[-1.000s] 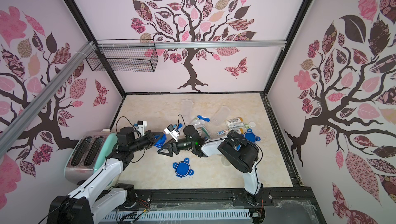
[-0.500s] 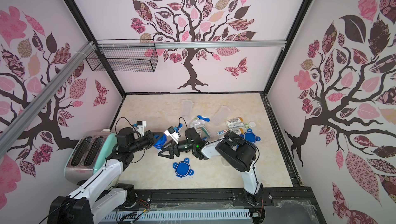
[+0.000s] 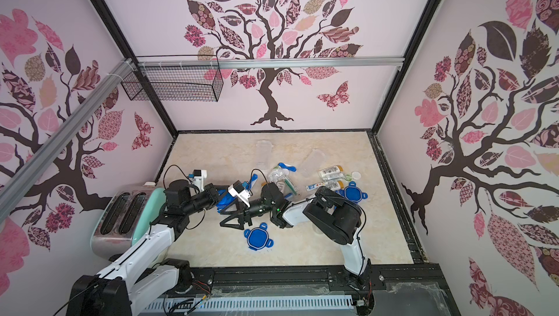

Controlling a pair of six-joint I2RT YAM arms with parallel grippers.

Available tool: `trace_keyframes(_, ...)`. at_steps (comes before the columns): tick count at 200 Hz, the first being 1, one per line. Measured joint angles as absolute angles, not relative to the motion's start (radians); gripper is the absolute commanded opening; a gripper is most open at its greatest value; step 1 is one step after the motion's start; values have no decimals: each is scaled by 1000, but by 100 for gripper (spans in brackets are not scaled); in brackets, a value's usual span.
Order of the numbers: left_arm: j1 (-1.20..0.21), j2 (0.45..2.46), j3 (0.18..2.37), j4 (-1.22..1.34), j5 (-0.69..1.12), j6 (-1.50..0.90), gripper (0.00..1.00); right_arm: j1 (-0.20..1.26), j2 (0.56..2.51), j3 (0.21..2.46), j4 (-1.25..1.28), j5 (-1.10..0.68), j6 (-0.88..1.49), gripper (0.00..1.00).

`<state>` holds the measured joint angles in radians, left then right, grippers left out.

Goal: Take out toiletry kits
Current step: Unfasten the latch on the container, then adjust the container at the center of the board.

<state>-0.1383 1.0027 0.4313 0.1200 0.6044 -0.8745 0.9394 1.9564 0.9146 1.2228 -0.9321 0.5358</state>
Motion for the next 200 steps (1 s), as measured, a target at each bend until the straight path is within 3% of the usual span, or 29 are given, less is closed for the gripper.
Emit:
trace_keyframes(36,-139,984,479,9,587,-866,0,936,1847,888,1066,-928,409,79)
trace_keyframes(73,-140,952,600,-178,545,-833,25,903,1777,871,969,-913,334,79)
trace_keyframes(100,-140,895,690,-267,506,-793,36,854,1777,864,938,-876,337,79)
trace_keyframes(200,-140,727,640,-541,335,-707,46,813,1898,1016,759,-730,368,78)
